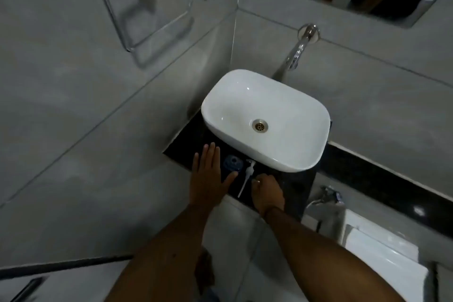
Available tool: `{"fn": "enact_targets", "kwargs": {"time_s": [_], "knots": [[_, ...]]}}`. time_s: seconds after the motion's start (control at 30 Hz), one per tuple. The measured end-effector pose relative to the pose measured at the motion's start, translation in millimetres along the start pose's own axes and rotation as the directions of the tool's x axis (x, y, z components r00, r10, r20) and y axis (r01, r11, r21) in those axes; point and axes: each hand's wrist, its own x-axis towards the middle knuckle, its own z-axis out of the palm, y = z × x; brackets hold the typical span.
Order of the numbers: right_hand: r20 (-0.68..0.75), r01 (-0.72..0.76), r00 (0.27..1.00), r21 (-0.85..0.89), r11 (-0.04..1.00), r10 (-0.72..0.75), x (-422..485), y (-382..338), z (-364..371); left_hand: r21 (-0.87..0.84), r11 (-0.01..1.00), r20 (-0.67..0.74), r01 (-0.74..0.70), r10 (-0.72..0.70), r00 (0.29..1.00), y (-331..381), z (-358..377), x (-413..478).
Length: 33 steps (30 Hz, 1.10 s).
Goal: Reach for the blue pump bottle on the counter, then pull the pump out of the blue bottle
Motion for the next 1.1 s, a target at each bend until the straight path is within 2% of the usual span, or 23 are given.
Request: {"fn": "enact_targets", "kwargs": {"time_s": [0.13, 0.2, 0.33, 0.47, 0.57, 0.63, 0.73, 0.83, 0.93, 1.1], "knots": [[-0.001, -0.268, 0.963, 0.140, 0.953, 0.271, 37, -22, 11, -0.065, 0.997, 0.093, 0.028, -0.022, 0.995, -6, 20, 24], [0.013, -0.359, 0.932, 0.176, 0.916, 0.363, 50, -29, 17, -0.102, 0.994, 0.113, 0.035, -0.023, 0.993, -4, 28, 31], [-0.018, -0.412, 0.905, 0.207, 0.888, 0.424, 68, -37, 33, -0.159, 0.987, 0.114, 0.034, -0.016, 0.993, -7, 39, 42], [-0.024, -0.405, 0.907, 0.233, 0.884, 0.421, 68, -36, 33, -0.191, 0.981, 0.079, -0.018, 0.034, 0.996, -12, 47, 43], [-0.022, -0.317, 0.943, 0.233, 0.919, 0.331, 46, -23, 20, -0.191, 0.981, 0.071, -0.010, 0.024, 0.997, -15, 50, 39], [-0.120, -0.210, 0.959, 0.301, 0.930, 0.255, 27, -15, 6, -0.209, 0.978, 0.071, 0.017, -0.002, 0.997, -15, 52, 37], [-0.276, 0.001, 0.942, 0.570, 0.822, 0.190, 9, -20, -23, -0.267, 0.962, 0.059, 0.049, -0.035, 0.998, -13, 54, 37], [-0.335, 0.200, 0.941, 0.664, 0.721, 0.048, -1, -47, -44, -0.372, 0.925, 0.053, 0.075, -0.059, 0.997, -14, 58, 36], [-0.350, 0.262, 0.937, 0.693, 0.671, -0.004, -2, -71, -46, -0.465, 0.879, 0.061, 0.107, -0.089, 0.994, -14, 60, 35], [-0.379, 0.313, 0.923, 0.635, 0.706, -0.069, 3, -84, -37, -0.512, 0.851, 0.071, 0.119, -0.096, 0.993, -18, 65, 36]]}}
